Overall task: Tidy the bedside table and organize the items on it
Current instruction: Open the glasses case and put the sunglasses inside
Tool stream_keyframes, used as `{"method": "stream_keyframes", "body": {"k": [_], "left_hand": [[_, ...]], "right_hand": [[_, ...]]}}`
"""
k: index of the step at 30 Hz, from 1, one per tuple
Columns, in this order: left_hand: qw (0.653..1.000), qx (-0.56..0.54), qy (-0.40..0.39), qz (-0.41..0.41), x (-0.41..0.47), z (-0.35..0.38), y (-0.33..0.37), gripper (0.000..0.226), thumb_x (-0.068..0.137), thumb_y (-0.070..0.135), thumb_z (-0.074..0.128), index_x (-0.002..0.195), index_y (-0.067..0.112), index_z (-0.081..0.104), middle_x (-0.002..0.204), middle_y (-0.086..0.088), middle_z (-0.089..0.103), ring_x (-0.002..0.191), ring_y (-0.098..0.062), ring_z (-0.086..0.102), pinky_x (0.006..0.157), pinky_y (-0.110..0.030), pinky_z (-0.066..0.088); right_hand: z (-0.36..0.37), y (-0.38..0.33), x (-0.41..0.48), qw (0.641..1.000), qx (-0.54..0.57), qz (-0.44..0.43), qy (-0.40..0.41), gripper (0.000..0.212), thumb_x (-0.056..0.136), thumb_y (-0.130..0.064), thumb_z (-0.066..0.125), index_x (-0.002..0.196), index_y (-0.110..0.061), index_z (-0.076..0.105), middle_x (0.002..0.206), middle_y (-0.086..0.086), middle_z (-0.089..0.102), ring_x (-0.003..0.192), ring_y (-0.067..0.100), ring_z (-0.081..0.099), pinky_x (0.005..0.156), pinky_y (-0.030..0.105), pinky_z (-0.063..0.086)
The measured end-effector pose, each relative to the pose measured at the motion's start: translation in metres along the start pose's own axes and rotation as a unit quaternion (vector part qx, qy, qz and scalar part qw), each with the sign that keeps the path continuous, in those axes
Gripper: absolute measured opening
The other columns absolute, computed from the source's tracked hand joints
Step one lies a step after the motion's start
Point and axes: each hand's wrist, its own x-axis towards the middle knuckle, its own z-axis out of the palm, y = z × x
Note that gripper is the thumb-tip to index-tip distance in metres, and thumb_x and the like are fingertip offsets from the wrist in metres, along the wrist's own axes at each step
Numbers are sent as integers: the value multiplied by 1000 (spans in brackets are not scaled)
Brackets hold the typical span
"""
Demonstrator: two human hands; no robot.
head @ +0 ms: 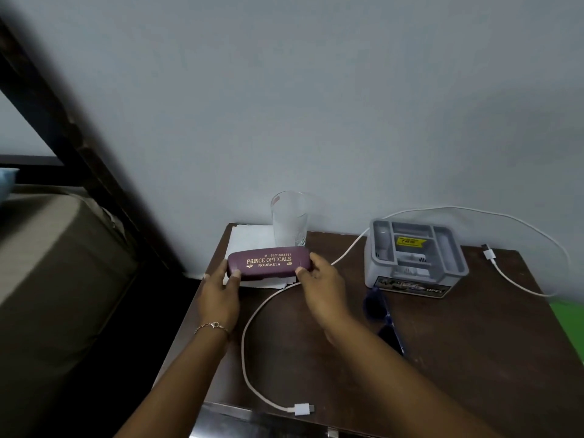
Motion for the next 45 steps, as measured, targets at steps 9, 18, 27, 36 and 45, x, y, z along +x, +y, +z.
{"method": "stream_keyframes", "body": {"k": [9,18,27,36,45], "left_hand": [[989,-90,-30,114,-79,2,12,45,90,8,55,117,43,47,109,28,58,99,20,53,84,-1,40],[995,28,-41,82,-132,13,-33,55,80,6,67,131,18,51,122,-1,59,113,-12,54,95,-26,38],[981,158,-37,108,-128,25,-49,73,73,20,77,136,6,44,136,-15,50,131,-32,40,109,-44,35],[952,232,-57,192,-100,10,-48,97,53,50,75,139,20,38,142,-1,44,141,-19,24,115,-43,8],[948,143,-155,237,-81,12,-60,78,54,66,63,124,67,29,132,40,41,136,11,18,114,-20,5]], "right_hand": [[-56,15,-63,998,53,-6,23,42,88,-7,58,128,-21,54,114,-6,63,103,6,60,89,20,44],[-67,76,-112,999,-4,42,-14,63,83,-4,63,140,-21,40,139,-4,46,125,7,46,108,27,36],[-77,74,-121,993,-110,-24,-18,68,85,-8,61,144,-22,30,148,-8,31,133,3,30,109,10,22],[-76,60,-108,907,-333,-255,-50,75,76,-24,74,141,-22,37,149,-13,33,135,-1,29,109,14,20],[-59,82,-84,806,-475,-349,-53,77,50,-39,88,119,-12,63,124,3,64,114,16,61,92,30,49]]}}
